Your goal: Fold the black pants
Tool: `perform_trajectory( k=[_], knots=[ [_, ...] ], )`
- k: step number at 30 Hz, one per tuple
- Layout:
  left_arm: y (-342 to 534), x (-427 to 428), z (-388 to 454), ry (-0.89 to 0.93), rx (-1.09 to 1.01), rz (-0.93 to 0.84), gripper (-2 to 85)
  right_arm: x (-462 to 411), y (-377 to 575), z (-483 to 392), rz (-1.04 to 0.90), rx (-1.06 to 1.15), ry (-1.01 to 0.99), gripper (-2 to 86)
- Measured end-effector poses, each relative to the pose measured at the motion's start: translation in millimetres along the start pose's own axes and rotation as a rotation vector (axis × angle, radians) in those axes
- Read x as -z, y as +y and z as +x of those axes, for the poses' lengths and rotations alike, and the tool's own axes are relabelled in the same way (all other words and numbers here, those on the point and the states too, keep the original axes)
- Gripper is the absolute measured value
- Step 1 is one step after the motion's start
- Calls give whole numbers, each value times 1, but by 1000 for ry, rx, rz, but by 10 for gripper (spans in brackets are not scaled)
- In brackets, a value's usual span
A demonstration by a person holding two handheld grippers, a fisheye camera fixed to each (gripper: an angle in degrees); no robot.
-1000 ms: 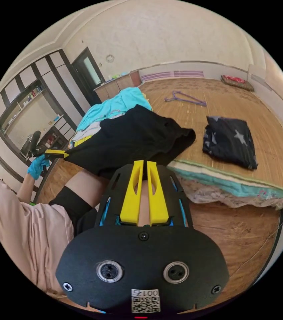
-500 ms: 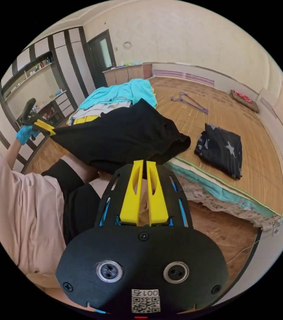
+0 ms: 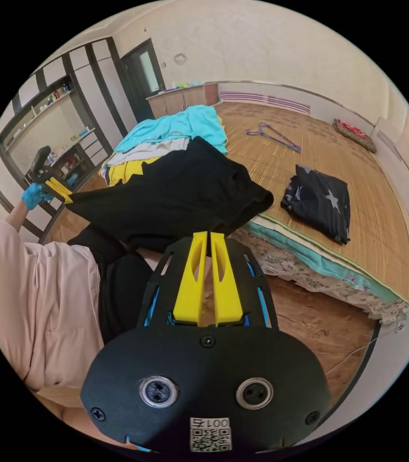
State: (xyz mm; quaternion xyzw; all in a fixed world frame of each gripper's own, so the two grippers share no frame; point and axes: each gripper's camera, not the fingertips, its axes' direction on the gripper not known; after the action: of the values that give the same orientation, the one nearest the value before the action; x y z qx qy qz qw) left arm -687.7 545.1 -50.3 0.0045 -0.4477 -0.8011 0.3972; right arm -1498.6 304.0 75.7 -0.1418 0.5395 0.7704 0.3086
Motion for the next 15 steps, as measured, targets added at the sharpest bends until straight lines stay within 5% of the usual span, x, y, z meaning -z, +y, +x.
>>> perform_trajectory(
  k=[6,15],
  knots=[
    [6,-44,-8,76,-9,-97,-14,-28,29,0,-98,-43,-12,9],
    [7,-52,-20,113,-19,-96,-13,-29,70,12,3,-25,-213,80]
  ],
)
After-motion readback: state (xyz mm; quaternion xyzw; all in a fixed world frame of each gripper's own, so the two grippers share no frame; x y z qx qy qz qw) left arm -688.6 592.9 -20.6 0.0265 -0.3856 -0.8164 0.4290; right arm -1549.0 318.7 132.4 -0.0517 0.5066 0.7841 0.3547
